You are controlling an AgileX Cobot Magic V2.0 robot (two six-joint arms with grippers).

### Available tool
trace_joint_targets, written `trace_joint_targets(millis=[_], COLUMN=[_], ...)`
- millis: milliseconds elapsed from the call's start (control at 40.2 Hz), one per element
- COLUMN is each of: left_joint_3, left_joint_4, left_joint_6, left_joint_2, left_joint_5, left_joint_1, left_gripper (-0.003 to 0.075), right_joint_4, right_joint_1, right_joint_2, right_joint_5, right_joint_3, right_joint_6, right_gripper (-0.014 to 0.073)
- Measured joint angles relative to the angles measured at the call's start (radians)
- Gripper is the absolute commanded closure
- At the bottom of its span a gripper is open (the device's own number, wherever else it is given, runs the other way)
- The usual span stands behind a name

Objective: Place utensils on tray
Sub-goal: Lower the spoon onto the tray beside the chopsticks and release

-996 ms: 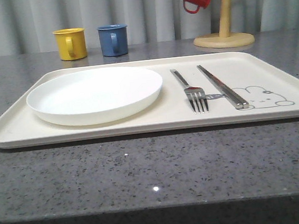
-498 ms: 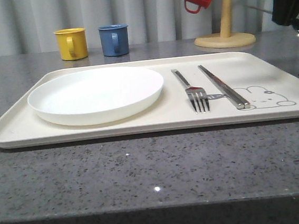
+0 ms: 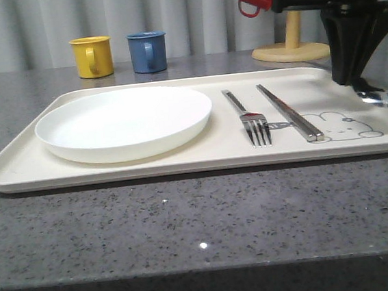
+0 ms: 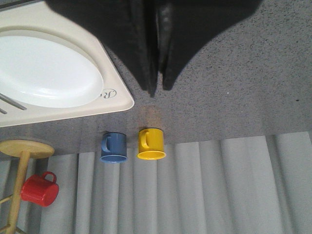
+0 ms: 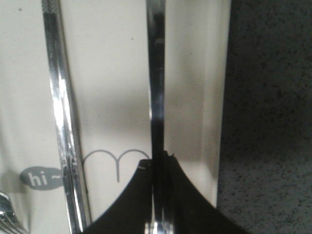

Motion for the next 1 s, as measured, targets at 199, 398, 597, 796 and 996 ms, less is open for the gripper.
trace_joint_targets(millis=[199,398,597,796,996], left_joint_3=[0.000,0.000,0.000,0.000,0.000], left_joint_4=[0.000,0.000,0.000,0.000,0.000], left_joint_6=[0.000,0.000,0.000,0.000,0.000], left_joint_2=[0.000,0.000,0.000,0.000,0.000], left_joint_5=[0.000,0.000,0.000,0.000,0.000], left_joint_1=[0.000,0.000,0.000,0.000,0.000], left_gripper=[0.0738,0.0738,0.0738,0.0738,0.0738], right_joint_4=[0.000,0.000,0.000,0.003,0.005], right_joint_1=[0.000,0.000,0.000,0.000,0.000], right_joint_2=[0.029,0.033,0.033,0.033,0.033], right_joint_5=[-0.001,-0.002,-0.004,-0.004,-0.004], right_joint_3=[0.000,0.000,0.000,0.000,0.000], right_joint_6=[0.014,0.017,0.021,0.021,0.021], right_gripper=[0.0660,0.0660,0.0660,0.0660,0.0531])
